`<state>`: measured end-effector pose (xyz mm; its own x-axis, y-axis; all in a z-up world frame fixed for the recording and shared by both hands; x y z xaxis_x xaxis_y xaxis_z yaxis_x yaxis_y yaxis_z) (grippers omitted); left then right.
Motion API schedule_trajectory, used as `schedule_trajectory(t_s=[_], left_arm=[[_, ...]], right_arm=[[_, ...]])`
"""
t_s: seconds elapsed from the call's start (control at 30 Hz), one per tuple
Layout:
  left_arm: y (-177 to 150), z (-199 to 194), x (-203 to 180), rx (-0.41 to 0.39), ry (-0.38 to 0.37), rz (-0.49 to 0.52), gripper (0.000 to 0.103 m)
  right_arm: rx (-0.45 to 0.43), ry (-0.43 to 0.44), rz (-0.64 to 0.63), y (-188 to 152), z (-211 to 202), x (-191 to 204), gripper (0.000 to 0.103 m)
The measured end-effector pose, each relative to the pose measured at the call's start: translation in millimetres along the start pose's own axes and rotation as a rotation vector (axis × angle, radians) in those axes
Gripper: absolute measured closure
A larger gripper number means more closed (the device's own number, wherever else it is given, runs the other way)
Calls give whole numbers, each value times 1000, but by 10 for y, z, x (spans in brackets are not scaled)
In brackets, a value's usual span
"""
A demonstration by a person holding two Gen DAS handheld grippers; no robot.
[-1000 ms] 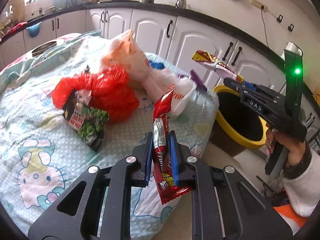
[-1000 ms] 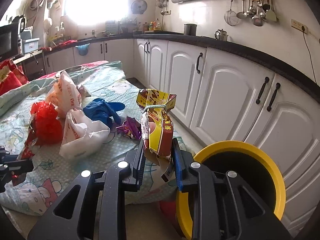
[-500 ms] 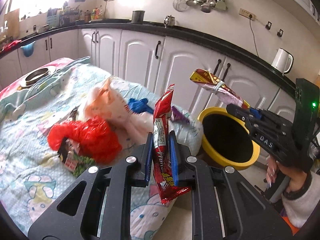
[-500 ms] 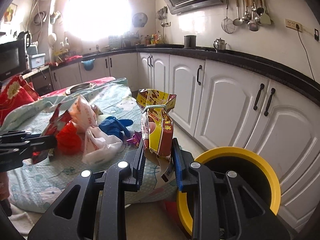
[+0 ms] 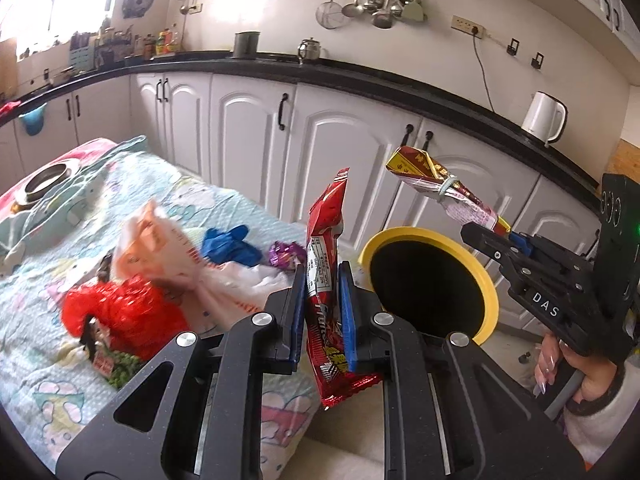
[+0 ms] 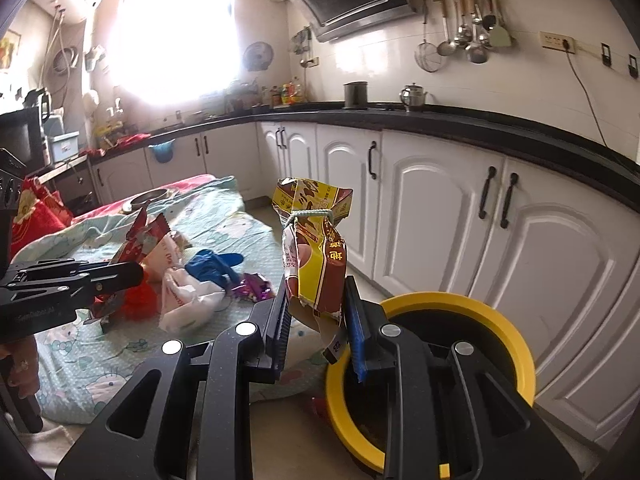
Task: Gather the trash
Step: 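Carry the red wrapper and yellow box over the bin with both grippers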
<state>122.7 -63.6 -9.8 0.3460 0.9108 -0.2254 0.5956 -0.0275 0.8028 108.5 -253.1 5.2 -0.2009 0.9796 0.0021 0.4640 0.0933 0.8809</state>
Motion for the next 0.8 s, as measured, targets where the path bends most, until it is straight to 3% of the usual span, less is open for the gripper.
schedule_trajectory(t_s=[0.8], left_arm=[[292,421,-616,-11,-101,64,93]], right_arm=[[6,-129,122,-176,-184,-670,79]])
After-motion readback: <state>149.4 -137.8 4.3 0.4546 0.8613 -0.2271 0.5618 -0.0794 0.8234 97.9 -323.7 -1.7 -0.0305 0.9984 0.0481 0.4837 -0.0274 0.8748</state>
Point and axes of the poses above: each gripper's, at about its wrist camera, not at the fingertips, and z roughly the way its jaws point, x to its left, y to its top, the point moved 1 cm from there along z, roughly the way its jaws point, and after that the axes turned 7 degrees about -y, right-handed, at the moved point
